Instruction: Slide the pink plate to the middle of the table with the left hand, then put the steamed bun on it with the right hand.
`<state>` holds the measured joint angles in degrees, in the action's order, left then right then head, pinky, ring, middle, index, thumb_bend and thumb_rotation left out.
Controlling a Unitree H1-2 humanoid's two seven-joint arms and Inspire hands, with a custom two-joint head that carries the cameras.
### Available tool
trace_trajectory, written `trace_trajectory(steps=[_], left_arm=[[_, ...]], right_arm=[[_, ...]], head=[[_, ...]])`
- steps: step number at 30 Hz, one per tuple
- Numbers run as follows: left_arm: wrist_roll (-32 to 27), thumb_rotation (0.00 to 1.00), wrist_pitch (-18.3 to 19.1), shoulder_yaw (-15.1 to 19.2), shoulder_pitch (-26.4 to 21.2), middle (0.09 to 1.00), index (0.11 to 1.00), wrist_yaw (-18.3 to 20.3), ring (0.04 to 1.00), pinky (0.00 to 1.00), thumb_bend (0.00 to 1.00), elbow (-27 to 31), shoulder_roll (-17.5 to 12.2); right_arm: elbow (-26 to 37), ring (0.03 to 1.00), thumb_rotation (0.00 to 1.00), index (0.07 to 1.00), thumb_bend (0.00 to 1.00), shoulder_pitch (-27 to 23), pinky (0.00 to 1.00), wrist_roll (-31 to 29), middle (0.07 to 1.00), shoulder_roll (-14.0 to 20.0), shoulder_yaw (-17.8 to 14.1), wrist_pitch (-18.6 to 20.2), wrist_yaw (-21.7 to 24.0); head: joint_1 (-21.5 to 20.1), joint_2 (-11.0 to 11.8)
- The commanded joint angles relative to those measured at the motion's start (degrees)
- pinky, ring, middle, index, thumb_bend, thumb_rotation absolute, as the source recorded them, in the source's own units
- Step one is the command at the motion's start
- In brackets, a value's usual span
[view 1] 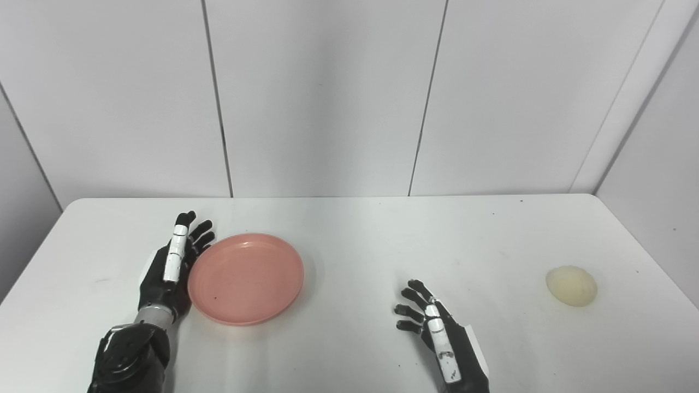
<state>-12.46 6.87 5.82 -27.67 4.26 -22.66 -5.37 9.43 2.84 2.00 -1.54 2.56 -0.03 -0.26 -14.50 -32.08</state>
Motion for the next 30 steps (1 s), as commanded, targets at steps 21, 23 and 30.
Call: trace_trajectory(steps=[21,23,30], left_arm=[[-0.88,0.88,1.28,-2.58,-1.37,0.908,0.952,2.65,0.900,0.88,0.74,4.50,4.46],[-0.53,0.89,1.54,-3.04,-1.05,0.910,0.956,2.87,0.900,0.88,0.73,5.21,4.61],[-0.85,0.87,2.86,-3.73,0.72,0.893,0.948,2.61,0.888,0.87,0.74,8.11,5.68]], right_arm=[[3.07,0.761,0.95,0.855,0.58,-0.57,0.67,3.38,0.845,-1.86,2.15,-0.38,-1.10],[3.11,0.757,0.96,0.855,0.58,-0.43,0.66,3.87,0.844,-1.76,2.25,-0.61,-1.23],[3.25,0.745,0.93,0.860,0.58,0.06,0.65,4.02,0.832,-1.60,1.52,-0.80,-1.60]], head=[[-6.02,-1.80],[-6.19,-1.90],[-5.37,-1.85]])
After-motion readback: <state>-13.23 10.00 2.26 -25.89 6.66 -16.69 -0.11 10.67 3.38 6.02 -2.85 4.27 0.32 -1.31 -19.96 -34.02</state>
